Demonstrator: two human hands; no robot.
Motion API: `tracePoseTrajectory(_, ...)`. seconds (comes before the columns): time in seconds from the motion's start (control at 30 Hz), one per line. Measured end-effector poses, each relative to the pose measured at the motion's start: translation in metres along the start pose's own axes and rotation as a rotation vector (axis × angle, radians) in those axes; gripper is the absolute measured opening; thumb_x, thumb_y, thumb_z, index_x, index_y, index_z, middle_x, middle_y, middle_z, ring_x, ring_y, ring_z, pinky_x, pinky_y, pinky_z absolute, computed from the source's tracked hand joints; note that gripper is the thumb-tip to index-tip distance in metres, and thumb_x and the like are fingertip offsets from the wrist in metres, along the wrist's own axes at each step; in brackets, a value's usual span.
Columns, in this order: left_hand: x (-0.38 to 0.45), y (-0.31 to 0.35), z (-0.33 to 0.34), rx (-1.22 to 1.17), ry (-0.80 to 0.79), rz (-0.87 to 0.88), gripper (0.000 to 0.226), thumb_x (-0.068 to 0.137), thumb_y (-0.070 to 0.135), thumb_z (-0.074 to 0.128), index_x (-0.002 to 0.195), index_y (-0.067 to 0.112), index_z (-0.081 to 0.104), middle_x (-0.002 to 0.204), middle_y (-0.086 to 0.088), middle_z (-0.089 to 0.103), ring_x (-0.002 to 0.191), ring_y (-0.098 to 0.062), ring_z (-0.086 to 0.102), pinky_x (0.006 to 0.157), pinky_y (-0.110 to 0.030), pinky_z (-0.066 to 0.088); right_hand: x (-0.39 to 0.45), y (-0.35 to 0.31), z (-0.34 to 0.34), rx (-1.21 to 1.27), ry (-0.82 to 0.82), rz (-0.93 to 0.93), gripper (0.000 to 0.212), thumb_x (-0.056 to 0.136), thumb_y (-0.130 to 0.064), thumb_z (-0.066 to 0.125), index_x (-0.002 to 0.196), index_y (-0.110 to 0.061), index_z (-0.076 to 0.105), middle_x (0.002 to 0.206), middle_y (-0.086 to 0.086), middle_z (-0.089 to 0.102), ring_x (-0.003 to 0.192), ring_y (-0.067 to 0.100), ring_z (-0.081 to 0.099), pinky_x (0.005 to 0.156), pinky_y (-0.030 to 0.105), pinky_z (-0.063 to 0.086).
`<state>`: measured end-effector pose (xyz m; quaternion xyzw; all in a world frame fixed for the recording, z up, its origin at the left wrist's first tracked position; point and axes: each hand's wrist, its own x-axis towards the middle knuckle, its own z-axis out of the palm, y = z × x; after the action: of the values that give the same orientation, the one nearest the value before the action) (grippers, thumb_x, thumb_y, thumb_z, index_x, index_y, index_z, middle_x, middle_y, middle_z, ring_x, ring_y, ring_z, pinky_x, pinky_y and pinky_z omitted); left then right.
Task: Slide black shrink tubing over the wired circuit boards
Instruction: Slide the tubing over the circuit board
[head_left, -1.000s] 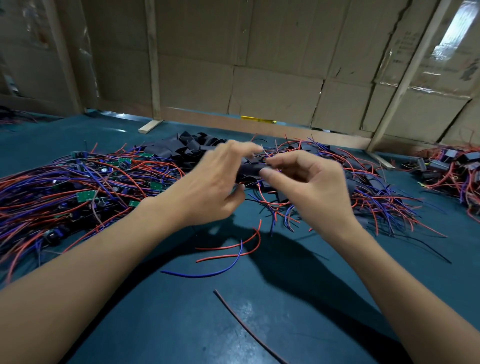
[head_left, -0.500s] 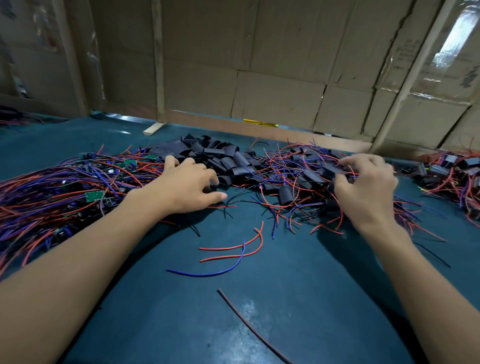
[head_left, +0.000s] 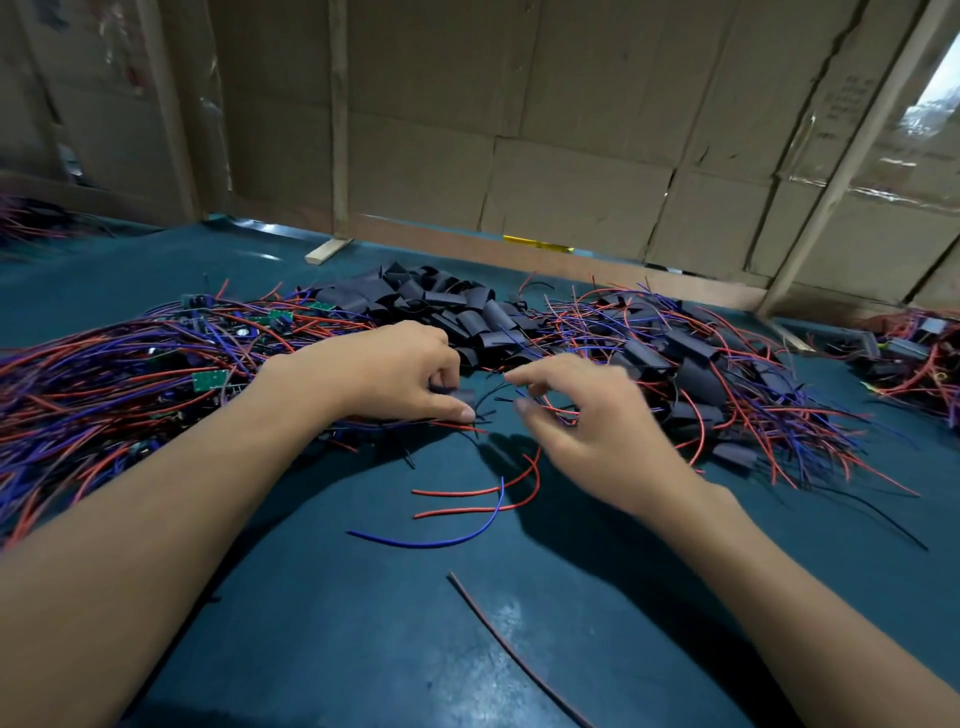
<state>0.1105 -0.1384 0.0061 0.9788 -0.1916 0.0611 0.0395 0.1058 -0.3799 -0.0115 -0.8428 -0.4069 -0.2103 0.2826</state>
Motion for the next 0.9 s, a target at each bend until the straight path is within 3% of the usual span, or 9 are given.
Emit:
tracePoseTrajectory(0.13,-0.004,0.004,-0.007,-0.051,0.227,0.019,0.048,0.09,0.06,0.053,0.095,0.015,0.069,0.09,0.002,0.058,0.085,-0.019,0.057,0.08,-0.037,0.048,-0.001,-0.004,0.017,-0.099,-0.177,0.14,0.03,0.1,-0.034,0.062,0.128,-0.024,0.068,0.127,-0.007,0.068,0.124,0.018,0.055,0.106,0.041,0.03)
tracePoseTrajectory(0.23,-0.007,0.008,-0.011,-0.145,0.476,0.102,0.038,0.095,0.046,0.06,0.094,0.009,0.069,0.088,-0.001,0.057,0.078,-0.019,0.055,0.075,-0.038,0.047,0.002,-0.009,0.018,0.034,0.054,0.186,0.023,0.099,-0.028,0.064,0.118,-0.019,0.073,0.116,-0.008,0.073,0.114,0.013,0.063,0.106,0.044,0.039)
tracePoseTrajectory(0.3,-0.009,0.012,-0.012,-0.186,0.576,0.166,0.029,0.095,0.036,0.065,0.099,0.007,0.069,0.091,-0.002,0.058,0.078,-0.015,0.053,0.075,-0.027,0.045,0.004,-0.008,0.014,0.22,0.222,0.226,0.02,0.099,-0.024,0.065,0.114,-0.016,0.075,0.107,-0.008,0.075,0.101,0.004,0.067,0.097,0.034,0.049)
tracePoseTrajectory(0.37,-0.009,0.018,-0.013,-0.205,0.571,0.221,0.028,0.094,0.031,0.069,0.107,0.006,0.069,0.098,-0.004,0.059,0.081,-0.012,0.054,0.077,-0.015,0.041,0.007,-0.007,0.01,0.459,0.268,0.265,0.021,0.097,-0.021,0.069,0.116,-0.017,0.075,0.102,-0.01,0.076,0.093,-0.001,0.068,0.087,0.02,0.051)
tracePoseTrajectory(0.47,-0.006,0.028,-0.009,-0.252,0.562,0.278,0.03,0.093,0.026,0.072,0.114,0.005,0.069,0.102,-0.007,0.062,0.081,-0.013,0.058,0.077,-0.02,0.046,0.009,-0.003,0.004,0.763,0.234,0.327,0.028,0.087,-0.02,0.077,0.115,-0.025,0.073,0.089,-0.012,0.074,0.084,0.0,0.066,0.079,0.013,0.05)
tracePoseTrajectory(0.57,-0.003,0.037,-0.003,-0.399,0.596,0.279,0.026,0.093,0.022,0.072,0.111,0.004,0.072,0.097,-0.008,0.066,0.079,-0.015,0.063,0.074,-0.023,0.048,0.011,-0.001,0.005,0.946,0.224,0.396,0.027,0.074,-0.024,0.081,0.1,-0.029,0.079,0.08,-0.008,0.068,0.077,0.009,0.063,0.075,0.018,0.052)
tracePoseTrajectory(0.77,-0.003,0.048,-0.002,-1.12,0.416,0.1,0.033,0.083,0.004,0.075,0.111,-0.002,0.058,0.092,-0.008,0.071,0.078,-0.014,0.069,0.065,-0.037,0.061,0.012,0.002,0.001,1.271,0.183,0.44,0.027,0.072,-0.01,0.079,0.099,-0.01,0.078,0.074,0.004,0.061,0.064,0.02,0.061,0.071,0.028,0.054)
tracePoseTrajectory(0.83,-0.003,0.041,-0.002,-1.179,0.347,0.055,0.028,0.086,0.007,0.075,0.109,0.0,0.061,0.096,-0.01,0.074,0.082,-0.017,0.071,0.068,-0.035,0.059,0.013,0.0,0.0,1.283,0.214,0.47,0.029,0.071,-0.009,0.079,0.1,-0.006,0.076,0.079,0.012,0.062,0.062,0.019,0.063,0.065,0.027,0.055)
tracePoseTrajectory(0.9,-0.004,0.029,-0.002,-0.943,0.291,-0.032,0.02,0.088,0.022,0.077,0.102,0.011,0.067,0.094,-0.002,0.075,0.089,-0.018,0.072,0.073,-0.026,0.054,0.014,0.001,-0.002,1.27,0.293,0.519,0.046,0.071,-0.009,0.079,0.112,0.008,0.066,0.087,0.019,0.06,0.062,0.018,0.064,0.06,0.025,0.053)
